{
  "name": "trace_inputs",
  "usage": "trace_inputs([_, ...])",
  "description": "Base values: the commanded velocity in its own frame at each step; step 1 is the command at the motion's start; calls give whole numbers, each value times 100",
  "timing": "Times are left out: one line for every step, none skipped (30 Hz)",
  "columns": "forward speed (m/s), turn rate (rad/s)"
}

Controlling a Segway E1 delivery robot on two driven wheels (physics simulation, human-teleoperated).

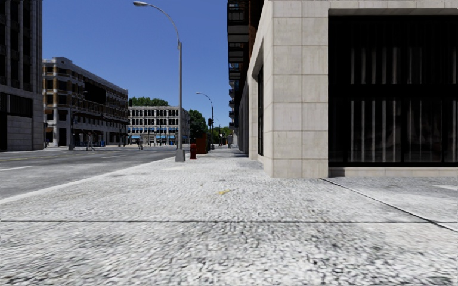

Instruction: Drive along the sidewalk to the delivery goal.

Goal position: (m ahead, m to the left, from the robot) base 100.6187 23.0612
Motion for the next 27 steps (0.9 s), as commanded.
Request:
trace_inputs([200,0])
trace_inputs([200,0])
trace_inputs([200,0])
trace_inputs([200,0])
trace_inputs([200,0])
trace_inputs([200,0])
trace_inputs([200,0])
trace_inputs([200,0])
trace_inputs([200,0])
trace_inputs([200,0])
trace_inputs([200,0])
trace_inputs([200,0])
trace_inputs([200,0])
trace_inputs([200,0])
trace_inputs([200,0])
trace_inputs([200,0])
trace_inputs([200,0])
trace_inputs([200,0])
trace_inputs([200,0])
trace_inputs([200,0])
trace_inputs([200,0])
trace_inputs([200,0])
trace_inputs([200,0])
trace_inputs([200,0])
trace_inputs([200,0])
trace_inputs([200,0])
trace_inputs([200,0])
